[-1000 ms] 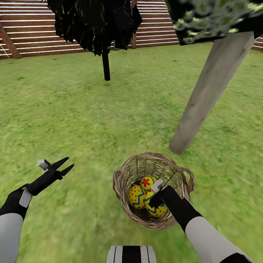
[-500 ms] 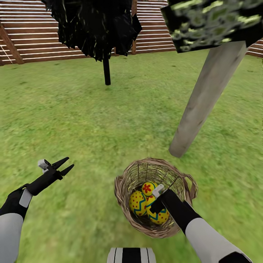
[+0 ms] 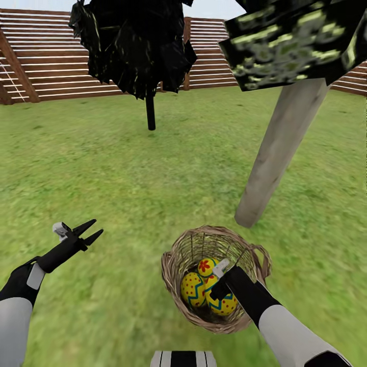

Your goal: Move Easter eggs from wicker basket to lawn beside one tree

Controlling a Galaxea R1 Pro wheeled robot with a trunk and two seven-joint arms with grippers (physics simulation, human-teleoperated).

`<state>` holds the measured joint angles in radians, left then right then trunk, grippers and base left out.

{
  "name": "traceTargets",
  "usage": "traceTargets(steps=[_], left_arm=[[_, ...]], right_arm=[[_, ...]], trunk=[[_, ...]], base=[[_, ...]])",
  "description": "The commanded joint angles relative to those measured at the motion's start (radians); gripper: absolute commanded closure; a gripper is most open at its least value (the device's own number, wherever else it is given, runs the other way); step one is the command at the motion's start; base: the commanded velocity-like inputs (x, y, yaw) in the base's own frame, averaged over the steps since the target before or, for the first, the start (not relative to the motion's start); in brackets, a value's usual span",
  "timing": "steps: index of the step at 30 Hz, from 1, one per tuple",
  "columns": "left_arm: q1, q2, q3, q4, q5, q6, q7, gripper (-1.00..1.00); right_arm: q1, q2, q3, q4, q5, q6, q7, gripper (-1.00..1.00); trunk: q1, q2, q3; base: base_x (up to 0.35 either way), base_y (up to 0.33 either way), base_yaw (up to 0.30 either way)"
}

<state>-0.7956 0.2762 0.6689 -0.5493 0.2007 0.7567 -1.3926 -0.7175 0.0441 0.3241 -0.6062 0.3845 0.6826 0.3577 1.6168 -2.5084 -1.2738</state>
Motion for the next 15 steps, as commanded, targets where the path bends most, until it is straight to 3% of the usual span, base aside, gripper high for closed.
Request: traceTargets(steps=[1,15], left_arm=[[-0.001,0.000,0.001,0.000,-0.001,0.011,-0.003,-1.00],[-0.001,0.000,0.001,0.002,-0.001,0.012,-0.002,-1.00]], right_arm=[[0.000,0.000,0.001,-0.001,0.010,0.003,0.007,1.00],[0.000,-0.001,0.001,-0.001,0.010,0.003,0.009,1.00]], trunk=[[-0.001,0.000,0.003],[-0.007,0.003,0.057]], base=[[0.000,0.000,0.000],[0.000,0.000,0.000]])
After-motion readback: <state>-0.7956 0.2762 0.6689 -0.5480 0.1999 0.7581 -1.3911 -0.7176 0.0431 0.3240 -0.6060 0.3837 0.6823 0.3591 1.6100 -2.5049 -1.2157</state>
